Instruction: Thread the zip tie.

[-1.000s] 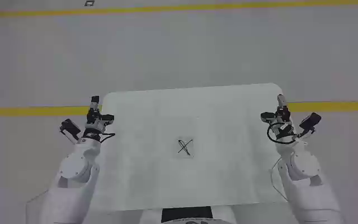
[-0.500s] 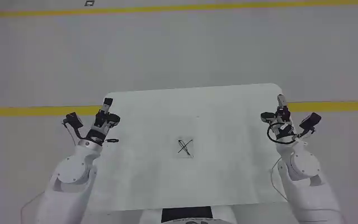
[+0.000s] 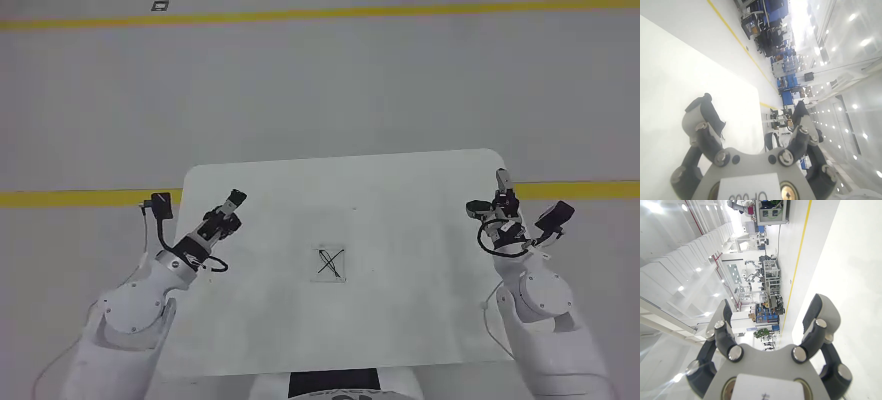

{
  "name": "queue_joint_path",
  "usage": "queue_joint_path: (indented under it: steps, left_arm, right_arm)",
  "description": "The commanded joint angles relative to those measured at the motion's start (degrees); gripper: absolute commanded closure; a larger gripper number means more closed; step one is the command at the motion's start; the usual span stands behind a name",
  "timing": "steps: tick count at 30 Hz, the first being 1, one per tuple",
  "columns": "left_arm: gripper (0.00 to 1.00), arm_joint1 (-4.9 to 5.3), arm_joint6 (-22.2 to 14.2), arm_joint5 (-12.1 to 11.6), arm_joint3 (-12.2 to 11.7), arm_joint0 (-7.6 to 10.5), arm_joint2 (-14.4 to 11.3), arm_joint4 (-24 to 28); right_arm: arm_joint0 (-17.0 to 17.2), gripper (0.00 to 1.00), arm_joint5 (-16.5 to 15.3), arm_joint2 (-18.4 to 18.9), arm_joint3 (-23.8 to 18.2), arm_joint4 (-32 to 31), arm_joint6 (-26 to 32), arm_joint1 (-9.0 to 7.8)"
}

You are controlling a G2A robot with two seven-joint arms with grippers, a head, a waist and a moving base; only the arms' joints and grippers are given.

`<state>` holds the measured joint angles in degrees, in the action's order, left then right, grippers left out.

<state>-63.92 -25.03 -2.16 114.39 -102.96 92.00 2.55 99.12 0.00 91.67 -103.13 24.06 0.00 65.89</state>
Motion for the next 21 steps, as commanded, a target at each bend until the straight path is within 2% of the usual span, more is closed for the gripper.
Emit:
queue_joint_path:
  steps: [1,4,7,11,13,14,21]
  left_arm:
    - [0.00,0.00,-0.1,0.0,0.0,0.00,0.0,0.0]
    - [0.00,0.04,-0.5,-0.2,0.5,0.05,-0.3,-0.9]
    - [0.00,0.27,-3.4,0.5,2.4,0.60,-2.6,-6.0]
    - [0.00,0.66,-9.9,3.7,3.7,2.42,-5.7,-10.7]
    - [0.00,0.85,-14.1,6.6,3.5,3.85,-7.3,-12.0]
    - [0.00,1.01,-16.1,7.3,3.2,4.96,-8.5,-14.6]
    - [0.00,1.01,-16.1,7.3,3.2,4.96,-8.5,-14.6]
  right_arm:
    - [0.0,0.00,0.0,0.0,0.0,0.0,0.0,0.00]
    - [0.0,0.00,0.0,0.0,0.0,0.0,0.0,0.00]
    - [0.0,0.00,0.0,0.0,0.0,0.0,0.0,0.00]
    - [0.0,0.00,0.0,0.0,0.0,0.0,0.0,0.00]
    - [0.0,0.00,0.0,0.0,0.0,0.0,0.0,0.00]
    - [0.0,0.00,0.0,0.0,0.0,0.0,0.0,0.00]
    - [0.0,0.00,0.0,0.0,0.0,0.0,0.0,0.00]
